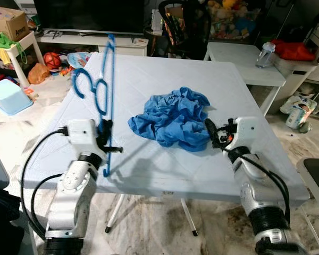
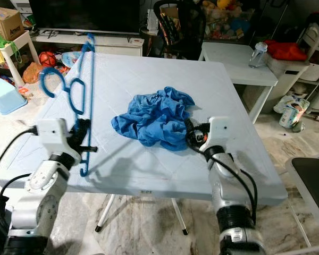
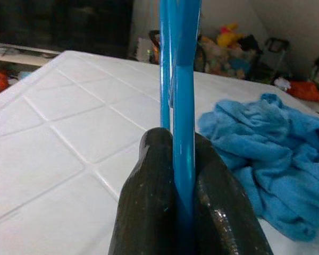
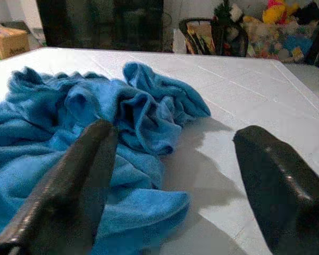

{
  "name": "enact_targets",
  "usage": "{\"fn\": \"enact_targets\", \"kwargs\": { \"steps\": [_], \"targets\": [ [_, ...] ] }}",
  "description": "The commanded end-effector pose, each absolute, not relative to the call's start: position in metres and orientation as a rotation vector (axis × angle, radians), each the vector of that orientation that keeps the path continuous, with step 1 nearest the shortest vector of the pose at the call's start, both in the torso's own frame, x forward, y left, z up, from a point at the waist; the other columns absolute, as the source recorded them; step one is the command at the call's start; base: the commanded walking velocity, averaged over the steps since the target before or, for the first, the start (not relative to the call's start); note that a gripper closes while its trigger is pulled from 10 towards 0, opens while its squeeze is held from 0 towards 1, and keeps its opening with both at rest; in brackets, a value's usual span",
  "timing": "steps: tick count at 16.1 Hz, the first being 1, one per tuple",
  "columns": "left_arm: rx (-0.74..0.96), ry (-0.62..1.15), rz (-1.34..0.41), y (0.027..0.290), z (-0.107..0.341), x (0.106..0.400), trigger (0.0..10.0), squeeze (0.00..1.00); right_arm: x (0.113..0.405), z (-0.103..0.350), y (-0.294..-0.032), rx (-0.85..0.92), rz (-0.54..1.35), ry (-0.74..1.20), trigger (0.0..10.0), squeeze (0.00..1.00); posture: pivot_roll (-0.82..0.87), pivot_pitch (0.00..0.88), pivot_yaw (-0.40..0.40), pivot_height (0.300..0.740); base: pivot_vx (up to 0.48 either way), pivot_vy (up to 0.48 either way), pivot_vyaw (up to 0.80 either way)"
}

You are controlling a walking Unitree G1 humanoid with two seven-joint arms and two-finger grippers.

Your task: Hang hanger

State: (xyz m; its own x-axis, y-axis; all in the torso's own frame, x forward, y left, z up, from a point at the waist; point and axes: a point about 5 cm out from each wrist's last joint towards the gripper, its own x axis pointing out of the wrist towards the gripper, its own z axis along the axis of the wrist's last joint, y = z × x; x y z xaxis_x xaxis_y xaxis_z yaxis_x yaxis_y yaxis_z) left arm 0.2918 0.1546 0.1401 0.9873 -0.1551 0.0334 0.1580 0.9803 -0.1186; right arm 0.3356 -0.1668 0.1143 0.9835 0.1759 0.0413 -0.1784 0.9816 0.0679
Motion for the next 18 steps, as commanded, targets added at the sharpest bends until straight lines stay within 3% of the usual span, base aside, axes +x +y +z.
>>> {"fn": "enact_targets", "kwargs": {
  "steps": [1, 8, 9, 18],
  "targets": [
    [-0.108, 0.015, -0.169, 0.151, 0.134, 0.289, 10.0, 0.00, 0.334, 0.121, -0.160, 0.090, 0.207, -0.052, 10.0, 1.00, 0.01, 0.000, -0.062, 0.740, 0.000, 0.000, 0.00],
    [0.020, 0.077, -0.159, 0.155, 0.118, 0.273, 10.0, 0.00, 0.325, 0.126, -0.154, 0.098, 0.173, -0.046, 10.0, 1.00, 0.02, 0.000, -0.062, 0.740, 0.000, 0.000, 0.00],
    [0.037, 0.067, -0.159, 0.155, 0.119, 0.273, 10.0, 0.00, 0.325, 0.127, -0.154, 0.103, 0.171, -0.045, 10.0, 0.00, 0.02, 0.000, -0.064, 0.740, 0.000, 0.000, 0.00],
    [0.073, 0.038, -0.153, 0.152, 0.126, 0.274, 10.0, 0.00, 0.323, 0.126, -0.153, 0.103, 0.163, -0.014, 10.0, 0.00, 0.01, 0.000, -0.062, 0.740, 0.000, 0.000, 0.00]
  ]
}}
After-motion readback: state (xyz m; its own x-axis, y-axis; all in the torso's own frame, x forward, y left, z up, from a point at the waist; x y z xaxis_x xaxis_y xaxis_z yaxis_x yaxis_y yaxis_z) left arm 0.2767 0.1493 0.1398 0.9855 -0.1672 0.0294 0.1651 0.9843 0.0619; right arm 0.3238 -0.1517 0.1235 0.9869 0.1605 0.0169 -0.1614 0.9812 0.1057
